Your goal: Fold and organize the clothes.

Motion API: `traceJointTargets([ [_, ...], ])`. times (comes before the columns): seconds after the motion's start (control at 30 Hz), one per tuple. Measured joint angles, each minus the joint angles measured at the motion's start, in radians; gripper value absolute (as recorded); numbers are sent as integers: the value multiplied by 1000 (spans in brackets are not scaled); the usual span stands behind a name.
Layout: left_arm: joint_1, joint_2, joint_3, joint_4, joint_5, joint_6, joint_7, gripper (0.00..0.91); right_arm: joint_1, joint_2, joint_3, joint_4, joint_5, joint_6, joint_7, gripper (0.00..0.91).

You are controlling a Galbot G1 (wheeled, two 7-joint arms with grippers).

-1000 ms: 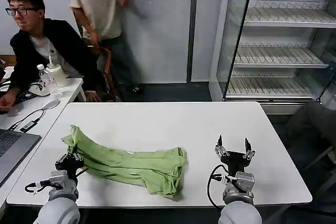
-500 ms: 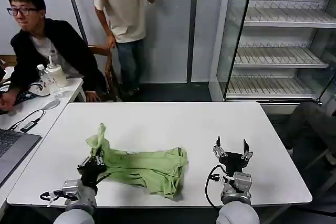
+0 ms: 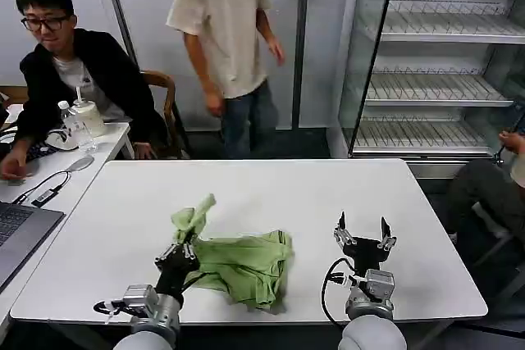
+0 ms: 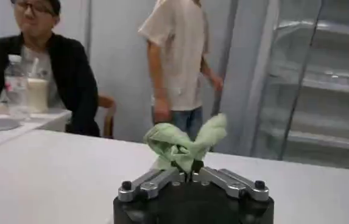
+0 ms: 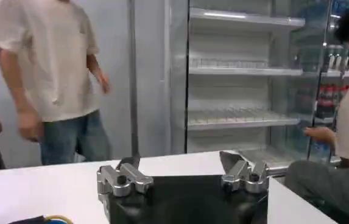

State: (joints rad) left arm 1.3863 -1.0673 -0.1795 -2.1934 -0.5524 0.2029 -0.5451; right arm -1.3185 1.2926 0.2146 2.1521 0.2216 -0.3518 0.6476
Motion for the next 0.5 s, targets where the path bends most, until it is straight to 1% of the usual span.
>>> traceJointTargets([
  [0.33, -5, -73, 69, 34, 31, -25, 16, 20, 0, -1, 4, 1, 0, 0, 0, 907],
  [0.37, -7, -79, 75, 39, 36, -27, 17, 30, 0, -1, 4, 1, 0, 1, 0, 907],
  [0.5, -16, -109, 99, 59, 54, -34, 21, 20, 1, 0, 3, 3, 1, 1, 0, 907],
])
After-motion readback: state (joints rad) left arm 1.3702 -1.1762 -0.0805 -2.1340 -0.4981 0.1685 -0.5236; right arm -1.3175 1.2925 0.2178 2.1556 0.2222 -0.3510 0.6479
